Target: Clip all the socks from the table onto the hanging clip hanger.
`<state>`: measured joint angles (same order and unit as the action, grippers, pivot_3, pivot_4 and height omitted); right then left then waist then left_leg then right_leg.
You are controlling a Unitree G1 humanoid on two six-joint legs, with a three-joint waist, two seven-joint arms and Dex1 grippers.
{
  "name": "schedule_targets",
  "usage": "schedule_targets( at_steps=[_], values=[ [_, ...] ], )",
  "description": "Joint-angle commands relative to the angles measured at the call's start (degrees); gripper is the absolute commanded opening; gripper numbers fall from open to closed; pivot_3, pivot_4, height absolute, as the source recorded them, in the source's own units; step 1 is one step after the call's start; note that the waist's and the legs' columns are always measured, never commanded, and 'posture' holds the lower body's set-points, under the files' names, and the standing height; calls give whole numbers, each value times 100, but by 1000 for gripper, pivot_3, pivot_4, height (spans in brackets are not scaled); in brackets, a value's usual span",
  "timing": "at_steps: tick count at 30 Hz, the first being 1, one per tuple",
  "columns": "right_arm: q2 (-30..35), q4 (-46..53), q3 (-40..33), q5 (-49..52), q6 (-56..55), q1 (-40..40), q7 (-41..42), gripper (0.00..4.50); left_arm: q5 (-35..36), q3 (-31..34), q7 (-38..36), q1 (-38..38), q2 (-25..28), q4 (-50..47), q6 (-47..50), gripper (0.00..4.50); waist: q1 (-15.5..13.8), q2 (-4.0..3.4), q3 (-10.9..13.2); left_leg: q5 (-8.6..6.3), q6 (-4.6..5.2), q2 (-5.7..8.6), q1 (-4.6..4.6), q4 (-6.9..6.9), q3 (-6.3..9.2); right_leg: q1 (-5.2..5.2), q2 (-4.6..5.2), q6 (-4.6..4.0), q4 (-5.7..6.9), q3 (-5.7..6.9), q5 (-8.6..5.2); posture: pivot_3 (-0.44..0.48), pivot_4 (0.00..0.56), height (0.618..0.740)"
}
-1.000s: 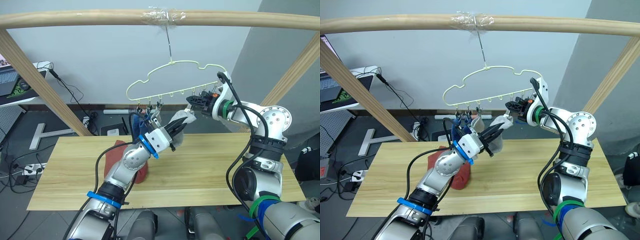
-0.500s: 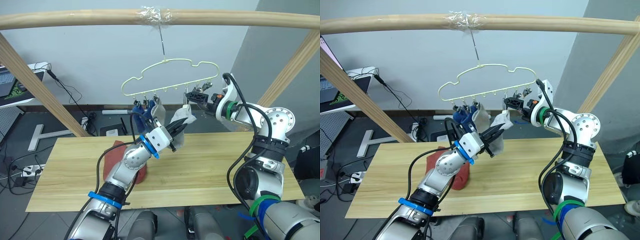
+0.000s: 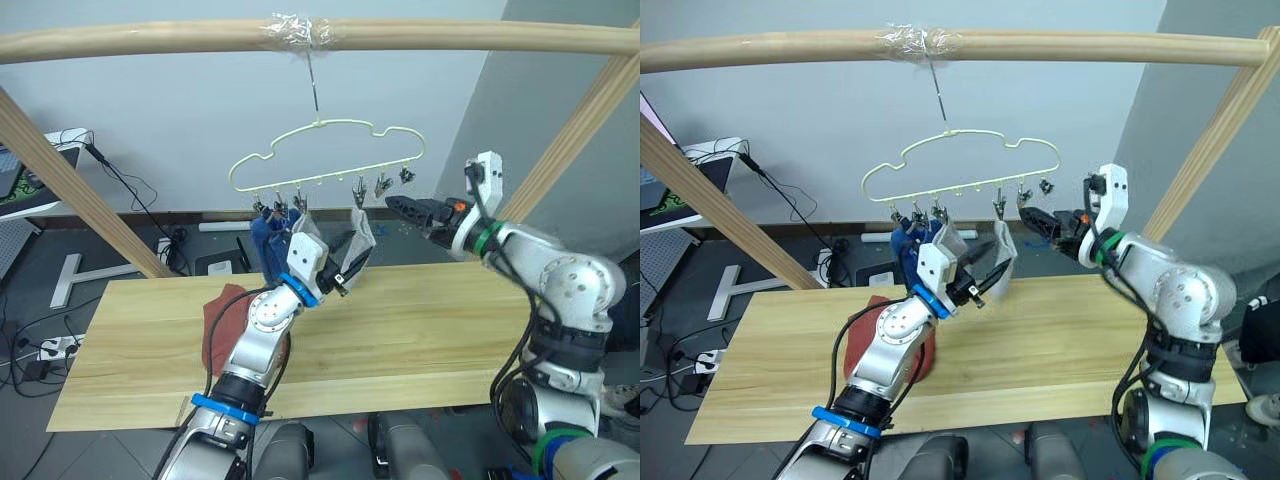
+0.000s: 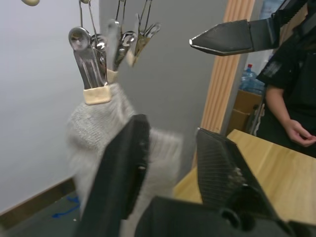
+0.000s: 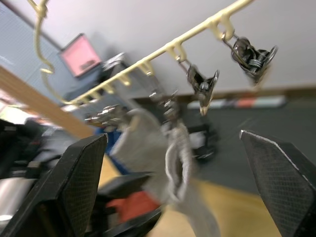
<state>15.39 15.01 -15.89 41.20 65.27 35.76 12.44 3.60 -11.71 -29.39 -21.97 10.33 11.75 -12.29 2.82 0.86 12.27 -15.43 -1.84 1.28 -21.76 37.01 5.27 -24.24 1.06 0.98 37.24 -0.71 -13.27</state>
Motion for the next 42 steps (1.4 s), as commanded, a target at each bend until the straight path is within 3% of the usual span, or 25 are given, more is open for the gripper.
schedule_targets(
  at_steps=[1,5,9,23,42],
  values=[
    [173,386,856,-966,-1462,-455,226,4500,267,245,-222,283,297,-638,298,3135,14,0,0,0,0,-1,2,0,-3,0,0,1,1,-4,0,-35,190,740],
    [262,289,1451,-1695,-2658,-799,502,3554,425,439,-412,587,652,-1096,577,4333,30,0,0,1,-1,-2,8,0,-21,-4,1,2,1,-8,-1,-35,190,740],
    [55,33,1608,-2238,-3311,-854,197,2132,626,711,-527,772,948,-1516,846,4500,-9,2,-1,1,-2,-2,7,5,-22,-2,1,7,-2,-9,2,-22,187,740],
    [-744,-1006,1920,-3125,-4359,-453,-204,2132,884,993,-469,1067,1183,-2389,1469,4500,-106,2,-1,2,-3,-3,11,4,-30,-2,3,-15,-5,-17,20,30,188,740],
    [-1029,-2896,1705,-3574,-5213,549,-398,2132,1211,1215,-449,844,1279,-2990,2086,4500,-116,2,-1,2,-3,-2,12,3,-33,-3,4,-17,-1,-17,21,55,196,740]
  ],
)
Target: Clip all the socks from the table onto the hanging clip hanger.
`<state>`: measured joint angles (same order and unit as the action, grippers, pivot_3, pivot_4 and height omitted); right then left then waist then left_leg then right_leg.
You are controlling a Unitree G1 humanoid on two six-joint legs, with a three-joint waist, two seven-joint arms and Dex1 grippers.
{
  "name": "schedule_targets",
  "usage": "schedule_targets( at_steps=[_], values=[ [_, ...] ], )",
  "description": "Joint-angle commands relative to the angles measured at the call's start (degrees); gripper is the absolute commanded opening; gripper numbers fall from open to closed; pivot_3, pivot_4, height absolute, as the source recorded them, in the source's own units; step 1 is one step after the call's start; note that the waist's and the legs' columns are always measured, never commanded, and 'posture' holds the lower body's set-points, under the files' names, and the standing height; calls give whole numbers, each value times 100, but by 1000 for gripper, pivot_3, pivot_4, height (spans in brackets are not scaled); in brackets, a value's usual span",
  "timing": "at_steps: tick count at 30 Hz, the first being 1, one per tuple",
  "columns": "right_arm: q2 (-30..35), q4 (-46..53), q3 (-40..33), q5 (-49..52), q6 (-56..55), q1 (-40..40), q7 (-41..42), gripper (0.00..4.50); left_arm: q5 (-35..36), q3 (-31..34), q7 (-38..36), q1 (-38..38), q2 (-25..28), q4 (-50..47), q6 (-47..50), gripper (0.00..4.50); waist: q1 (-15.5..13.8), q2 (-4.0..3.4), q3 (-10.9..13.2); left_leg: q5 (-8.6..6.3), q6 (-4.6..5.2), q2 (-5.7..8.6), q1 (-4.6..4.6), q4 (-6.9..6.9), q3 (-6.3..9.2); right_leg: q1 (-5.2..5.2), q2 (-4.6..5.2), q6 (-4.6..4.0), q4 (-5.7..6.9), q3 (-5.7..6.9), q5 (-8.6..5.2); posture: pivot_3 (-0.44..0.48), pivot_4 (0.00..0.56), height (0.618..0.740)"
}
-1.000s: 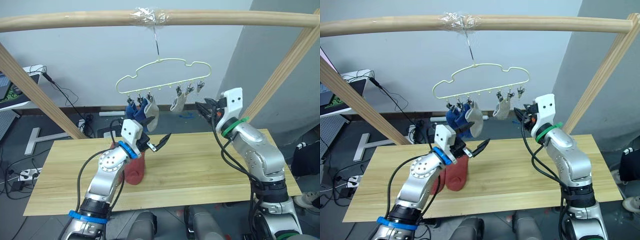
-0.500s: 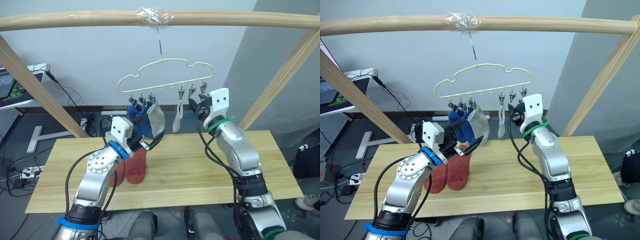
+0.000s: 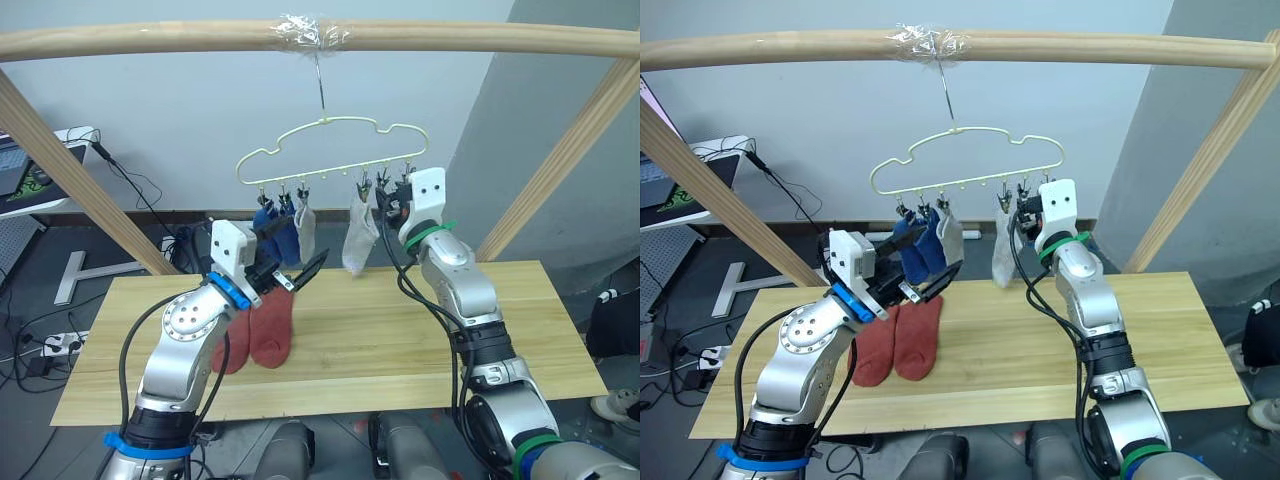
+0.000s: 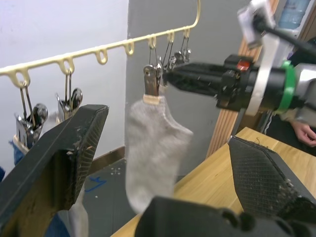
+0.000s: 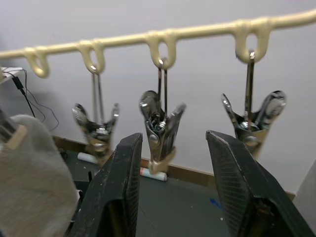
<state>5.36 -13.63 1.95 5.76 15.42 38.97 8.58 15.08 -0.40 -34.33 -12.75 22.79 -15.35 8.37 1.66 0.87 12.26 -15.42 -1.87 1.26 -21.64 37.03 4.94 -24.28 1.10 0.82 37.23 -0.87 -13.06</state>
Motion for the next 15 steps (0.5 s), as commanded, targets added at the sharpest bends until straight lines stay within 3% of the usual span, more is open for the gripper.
schedule_targets(
  at_steps=[1,15],
  values=[
    [-22,-117,-86,-49,-256,274,-17,2132,67,91,54,-88,32,-296,37,4500,1,0,0,0,0,0,0,0,0,0,0,0,0,-1,0,55,196,740],
    [-351,-474,-69,178,-414,604,265,2132,322,229,11,-428,101,-538,421,4500,2,0,0,0,0,0,-1,0,3,-1,0,0,1,-1,1,55,196,740]
  ],
)
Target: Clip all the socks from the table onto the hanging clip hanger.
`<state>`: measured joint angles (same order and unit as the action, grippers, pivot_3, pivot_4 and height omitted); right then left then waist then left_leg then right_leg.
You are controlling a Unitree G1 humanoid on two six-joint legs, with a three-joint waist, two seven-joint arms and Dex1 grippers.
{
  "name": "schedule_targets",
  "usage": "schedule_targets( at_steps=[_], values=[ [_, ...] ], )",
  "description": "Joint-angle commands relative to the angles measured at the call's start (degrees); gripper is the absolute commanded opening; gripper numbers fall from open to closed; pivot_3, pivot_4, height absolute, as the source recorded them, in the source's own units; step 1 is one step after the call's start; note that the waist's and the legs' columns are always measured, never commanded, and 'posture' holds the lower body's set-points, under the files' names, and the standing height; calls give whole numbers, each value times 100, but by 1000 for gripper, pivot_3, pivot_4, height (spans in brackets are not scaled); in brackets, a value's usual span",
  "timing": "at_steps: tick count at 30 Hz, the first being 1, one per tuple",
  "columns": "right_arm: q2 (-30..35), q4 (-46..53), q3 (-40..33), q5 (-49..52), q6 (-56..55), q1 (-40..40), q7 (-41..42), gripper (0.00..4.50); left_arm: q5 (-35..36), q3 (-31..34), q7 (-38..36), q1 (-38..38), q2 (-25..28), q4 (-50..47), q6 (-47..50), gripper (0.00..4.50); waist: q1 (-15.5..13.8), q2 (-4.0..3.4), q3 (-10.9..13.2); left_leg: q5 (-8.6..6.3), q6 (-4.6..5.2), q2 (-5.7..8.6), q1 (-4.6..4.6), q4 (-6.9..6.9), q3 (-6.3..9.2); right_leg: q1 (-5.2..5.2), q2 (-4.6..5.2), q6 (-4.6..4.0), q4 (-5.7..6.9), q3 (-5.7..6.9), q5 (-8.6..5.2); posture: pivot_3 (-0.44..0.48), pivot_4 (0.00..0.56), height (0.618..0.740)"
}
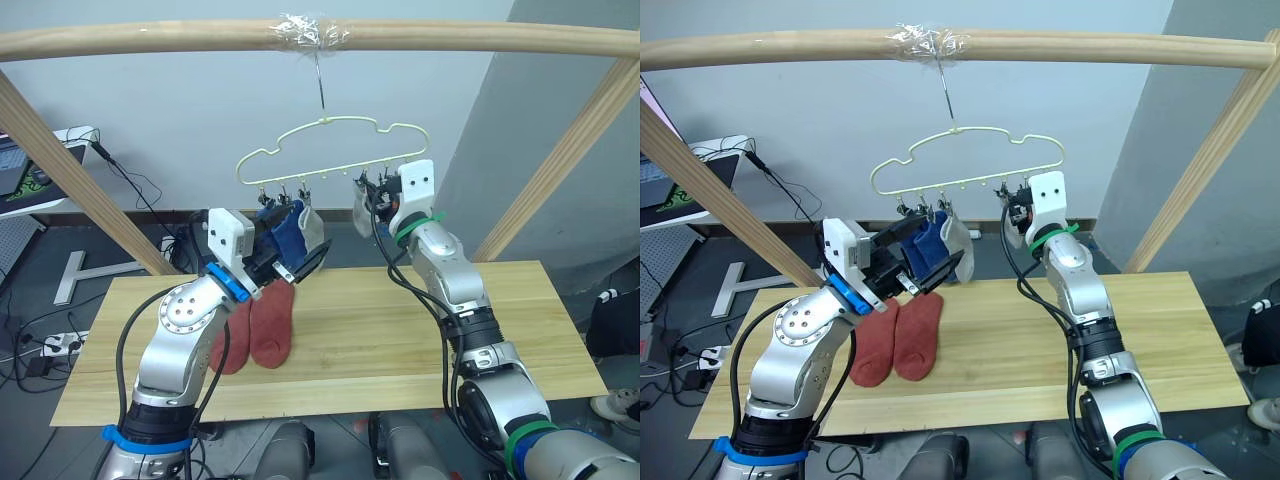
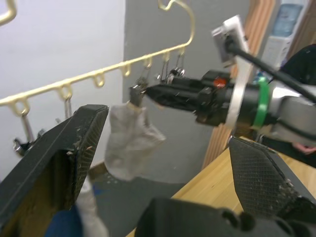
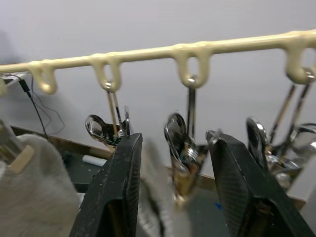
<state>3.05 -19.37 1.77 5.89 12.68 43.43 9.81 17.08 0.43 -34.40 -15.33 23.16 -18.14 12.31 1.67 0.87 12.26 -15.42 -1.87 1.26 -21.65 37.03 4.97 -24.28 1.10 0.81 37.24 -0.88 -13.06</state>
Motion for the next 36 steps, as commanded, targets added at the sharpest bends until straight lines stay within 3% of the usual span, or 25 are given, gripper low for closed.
schedule_targets(
  at_steps=[1,36],
  values=[
    [-138,83,-63,169,-143,176,166,2132,124,147,30,-199,63,-247,32,4500,1,0,0,0,0,0,1,0,1,0,0,0,0,0,0,55,196,740],
    [-164,-383,-263,216,-270,527,264,2132,341,75,165,-289,-3,-558,228,4500,-9,0,0,0,0,1,0,-1,4,-1,1,-1,3,-1,0,82,195,740]
  ],
)
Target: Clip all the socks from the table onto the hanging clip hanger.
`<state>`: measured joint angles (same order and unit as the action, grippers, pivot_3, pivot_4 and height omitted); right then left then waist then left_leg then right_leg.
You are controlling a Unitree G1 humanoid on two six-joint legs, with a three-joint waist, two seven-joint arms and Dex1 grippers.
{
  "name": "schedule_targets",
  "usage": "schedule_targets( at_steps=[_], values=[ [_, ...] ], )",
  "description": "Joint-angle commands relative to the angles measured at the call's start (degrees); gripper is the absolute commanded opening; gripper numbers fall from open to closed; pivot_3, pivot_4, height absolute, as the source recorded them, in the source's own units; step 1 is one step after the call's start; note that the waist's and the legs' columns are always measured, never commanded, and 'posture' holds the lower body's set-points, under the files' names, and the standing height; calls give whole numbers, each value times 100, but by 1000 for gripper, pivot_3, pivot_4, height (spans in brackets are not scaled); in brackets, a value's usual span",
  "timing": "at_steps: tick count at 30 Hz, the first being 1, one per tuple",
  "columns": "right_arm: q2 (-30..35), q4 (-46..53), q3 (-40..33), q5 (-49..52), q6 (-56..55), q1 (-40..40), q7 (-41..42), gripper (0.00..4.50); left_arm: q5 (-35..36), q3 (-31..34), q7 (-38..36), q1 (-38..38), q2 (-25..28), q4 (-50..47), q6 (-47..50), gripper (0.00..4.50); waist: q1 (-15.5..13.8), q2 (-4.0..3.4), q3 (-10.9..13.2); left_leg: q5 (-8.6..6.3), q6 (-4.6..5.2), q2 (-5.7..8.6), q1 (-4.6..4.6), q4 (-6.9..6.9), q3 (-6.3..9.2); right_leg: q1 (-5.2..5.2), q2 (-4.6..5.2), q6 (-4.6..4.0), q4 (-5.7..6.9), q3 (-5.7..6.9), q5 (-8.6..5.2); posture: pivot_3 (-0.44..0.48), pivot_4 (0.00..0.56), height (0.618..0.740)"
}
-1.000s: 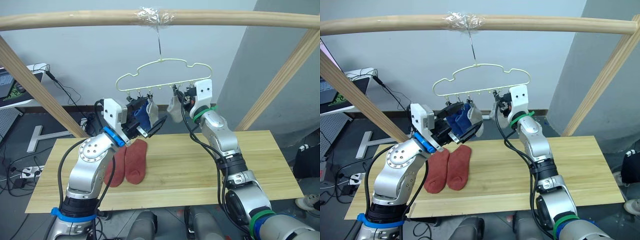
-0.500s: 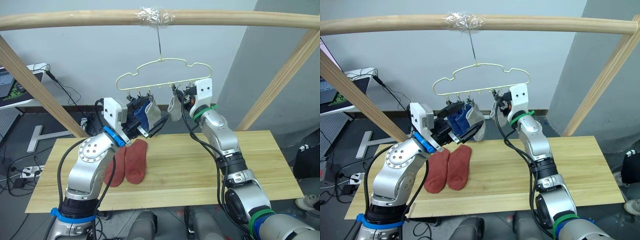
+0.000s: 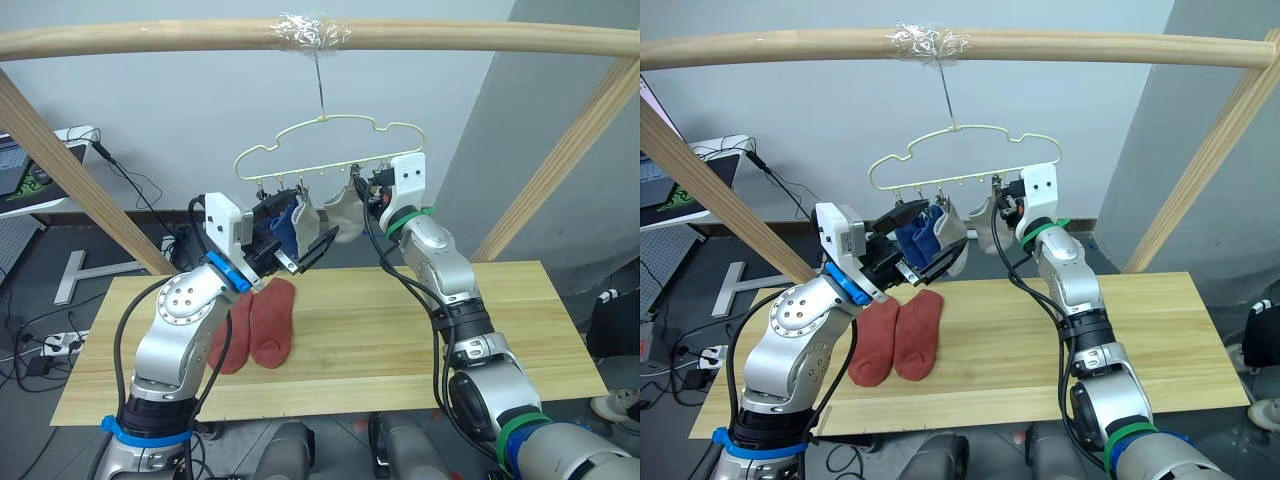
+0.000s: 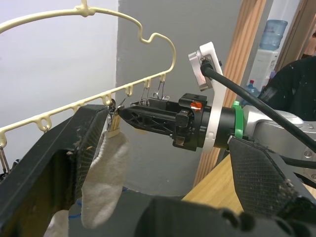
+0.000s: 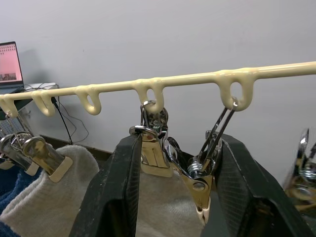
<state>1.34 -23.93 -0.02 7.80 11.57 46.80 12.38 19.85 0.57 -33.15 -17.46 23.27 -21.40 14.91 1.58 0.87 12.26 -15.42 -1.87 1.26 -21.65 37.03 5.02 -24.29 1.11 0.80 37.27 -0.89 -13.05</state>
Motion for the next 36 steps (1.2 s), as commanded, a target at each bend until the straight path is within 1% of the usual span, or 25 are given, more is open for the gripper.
schedule_targets(
  at_steps=[1,4,8,9,15,21,30,33,34,36],
  values=[
    [8,54,-95,28,-161,198,-4,2132,63,58,45,-73,-17,-235,-31,4500,0,0,0,0,0,0,0,0,0,0,0,0,0,0,0,83,194,740],
    [10,13,-112,28,-167,216,-16,1502,54,48,52,-69,-24,-235,-34,4500,-1,0,0,0,0,0,0,0,-1,0,0,0,0,-1,0,83,194,740],
    [45,12,-106,-30,-188,224,-39,273,26,45,79,-2,-42,-257,-50,4500,-2,0,0,0,0,0,0,0,-1,0,0,0,0,-1,0,80,187,740],
    [54,14,-107,-42,-194,221,-52,187,20,43,85,23,-47,-267,-56,4500,-2,0,0,0,0,0,0,0,-1,0,0,0,0,-1,0,80,187,740],
    [98,59,-88,-73,-178,161,-58,188,-18,22,166,336,-65,-386,-77,4500,-4,0,0,0,0,0,0,-1,-1,-1,1,-1,1,-4,0,84,181,740],
    [147,269,-44,-97,-94,-11,-10,188,-102,-18,291,586,-147,-511,-130,4500,-27,2,-3,0,-1,0,0,1,-1,-1,1,-1,3,-4,1,91,160,740],
    [141,337,-20,-113,-64,-22,69,188,-97,-31,350,404,-181,-482,-93,4500,-49,3,-4,2,-4,1,2,3,-6,-2,2,-4,11,-3,3,92,159,740],
    [130,315,-26,-110,-75,-11,67,1256,-97,-38,357,413,-189,-486,-95,4500,-52,4,-4,2,-4,1,5,3,-7,-2,2,-4,18,-3,3,92,159,740],
    [126,288,-29,-124,-82,10,42,1668,-91,-38,355,404,-185,-485,-85,4500,-54,4,-4,2,-4,1,6,3,-8,-3,2,-4,22,-2,3,90,170,740],
    [118,242,-34,-141,-89,44,6,2413,-85,-36,347,389,-173,-477,-75,4500,-56,4,-4,2,-4,2,9,3,-9,-3,2,-4,29,-3,2,90,170,740]
  ],
)
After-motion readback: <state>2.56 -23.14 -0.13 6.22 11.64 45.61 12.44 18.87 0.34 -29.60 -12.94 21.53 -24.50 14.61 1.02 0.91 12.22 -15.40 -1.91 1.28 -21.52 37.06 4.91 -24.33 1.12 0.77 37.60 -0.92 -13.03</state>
